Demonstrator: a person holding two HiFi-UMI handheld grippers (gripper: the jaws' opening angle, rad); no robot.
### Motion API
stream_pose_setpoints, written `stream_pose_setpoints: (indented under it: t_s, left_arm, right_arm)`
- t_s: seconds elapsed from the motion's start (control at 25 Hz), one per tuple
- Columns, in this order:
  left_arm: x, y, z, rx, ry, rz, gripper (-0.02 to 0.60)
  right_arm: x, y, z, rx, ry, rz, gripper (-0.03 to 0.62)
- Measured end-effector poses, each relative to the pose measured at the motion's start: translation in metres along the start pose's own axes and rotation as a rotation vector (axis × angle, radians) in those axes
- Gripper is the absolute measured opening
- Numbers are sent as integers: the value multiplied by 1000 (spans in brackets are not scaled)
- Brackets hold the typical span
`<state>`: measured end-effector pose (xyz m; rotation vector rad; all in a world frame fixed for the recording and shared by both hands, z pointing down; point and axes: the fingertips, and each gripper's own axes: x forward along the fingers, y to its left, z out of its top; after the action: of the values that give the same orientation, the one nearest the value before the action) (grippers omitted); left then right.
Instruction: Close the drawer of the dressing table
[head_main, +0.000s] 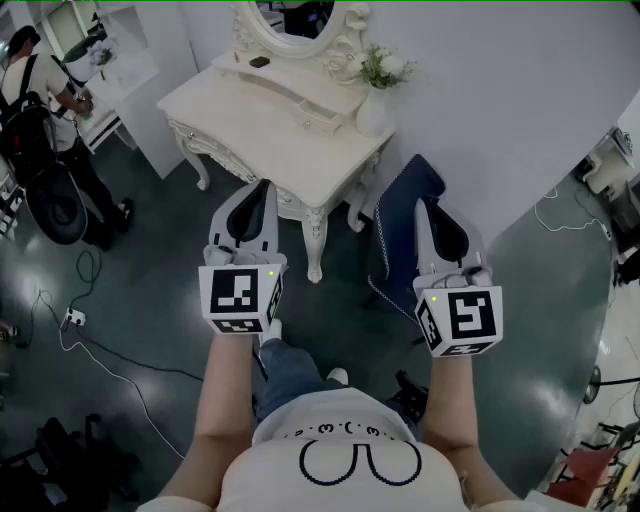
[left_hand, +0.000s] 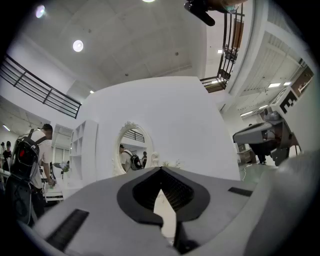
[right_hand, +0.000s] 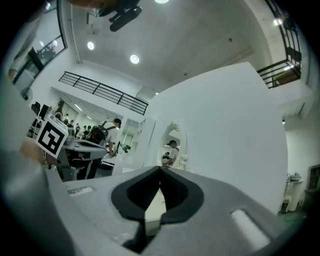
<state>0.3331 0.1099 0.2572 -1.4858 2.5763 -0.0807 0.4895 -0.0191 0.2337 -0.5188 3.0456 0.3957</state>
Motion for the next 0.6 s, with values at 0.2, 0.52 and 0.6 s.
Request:
stream_pose_setpoints:
  t_s: [0.2, 0.52, 0.6]
  left_arm:
    - [14, 12, 4, -1, -15, -18, -2]
    - [44, 57, -24, -9, 15, -65, -2]
    - [55, 80, -31, -14, 22, -65, -2]
  right_arm:
    - [16, 4, 2, -10, 7, -12, 2]
    - [72, 24, -7, 12, 8, -53, 3]
    - [94, 35, -11, 23, 18, -58, 3]
